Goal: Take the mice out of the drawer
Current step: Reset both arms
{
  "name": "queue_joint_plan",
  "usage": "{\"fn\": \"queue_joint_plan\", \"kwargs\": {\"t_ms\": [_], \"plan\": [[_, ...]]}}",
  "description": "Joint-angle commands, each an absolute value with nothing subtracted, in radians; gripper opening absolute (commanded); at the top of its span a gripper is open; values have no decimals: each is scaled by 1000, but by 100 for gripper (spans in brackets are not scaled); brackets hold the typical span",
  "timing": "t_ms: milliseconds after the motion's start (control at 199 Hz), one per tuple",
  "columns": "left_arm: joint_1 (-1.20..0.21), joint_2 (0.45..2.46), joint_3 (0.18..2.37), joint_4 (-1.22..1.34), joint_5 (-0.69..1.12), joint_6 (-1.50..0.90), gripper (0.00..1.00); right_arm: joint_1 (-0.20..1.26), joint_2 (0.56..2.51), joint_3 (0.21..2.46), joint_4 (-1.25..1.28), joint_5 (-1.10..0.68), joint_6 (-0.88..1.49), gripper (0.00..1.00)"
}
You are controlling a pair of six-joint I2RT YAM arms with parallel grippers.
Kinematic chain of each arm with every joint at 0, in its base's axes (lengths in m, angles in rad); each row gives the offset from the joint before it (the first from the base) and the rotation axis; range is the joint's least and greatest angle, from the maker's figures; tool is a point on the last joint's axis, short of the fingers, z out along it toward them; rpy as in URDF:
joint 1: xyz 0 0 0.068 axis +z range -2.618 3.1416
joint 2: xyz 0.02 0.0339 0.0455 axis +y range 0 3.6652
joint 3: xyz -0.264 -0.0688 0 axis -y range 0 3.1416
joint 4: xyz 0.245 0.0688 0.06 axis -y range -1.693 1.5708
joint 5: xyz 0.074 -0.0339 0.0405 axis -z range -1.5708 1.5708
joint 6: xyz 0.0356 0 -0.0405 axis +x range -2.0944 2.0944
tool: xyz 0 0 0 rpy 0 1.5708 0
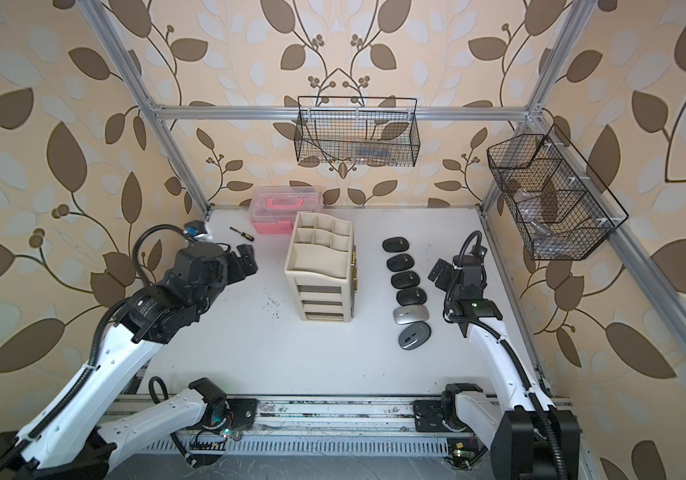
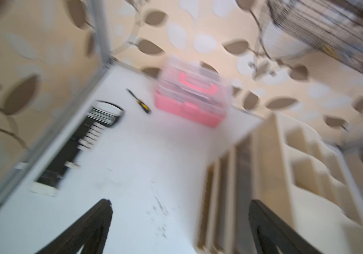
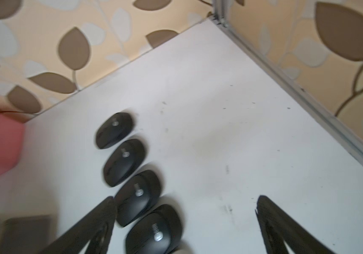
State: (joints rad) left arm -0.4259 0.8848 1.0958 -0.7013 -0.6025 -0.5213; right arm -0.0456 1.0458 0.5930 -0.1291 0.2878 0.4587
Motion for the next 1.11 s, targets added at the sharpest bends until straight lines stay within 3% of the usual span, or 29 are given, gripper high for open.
{"fn": "queue_joint_plan", "kwargs": {"t_ms": [0,136,206,342,452,558,688,894,1100], "plan": [[-271,869,851,-531,-796,-366,99,-73,1076,471,176,403,356,100],[-89,914,545,-43,-607,-242,99,-78,1165,336,479,320,276,100],[-77,1005,432,238,-546,-198,99,-78,1226,309,611,244,252,100],[-77,1228,318,646,-472,-98,99,-32,1256,336,626,255,161,100],[-42,1351,217,959,-420,-76,99,21,1253,254,803,254,70,100],[-15,1458,284,901,-322,-78,99,12,1311,237,886,176,52,100],[-13,1513,368,804,-360,-90,99,8,1352,161,1059,179,58,100],[-14,1495,367,782,-355,-89,99,34,1339,170,1021,218,45,100],[-16,1519,394,755,-361,-90,99,20,1343,193,983,104,13,100]]}}
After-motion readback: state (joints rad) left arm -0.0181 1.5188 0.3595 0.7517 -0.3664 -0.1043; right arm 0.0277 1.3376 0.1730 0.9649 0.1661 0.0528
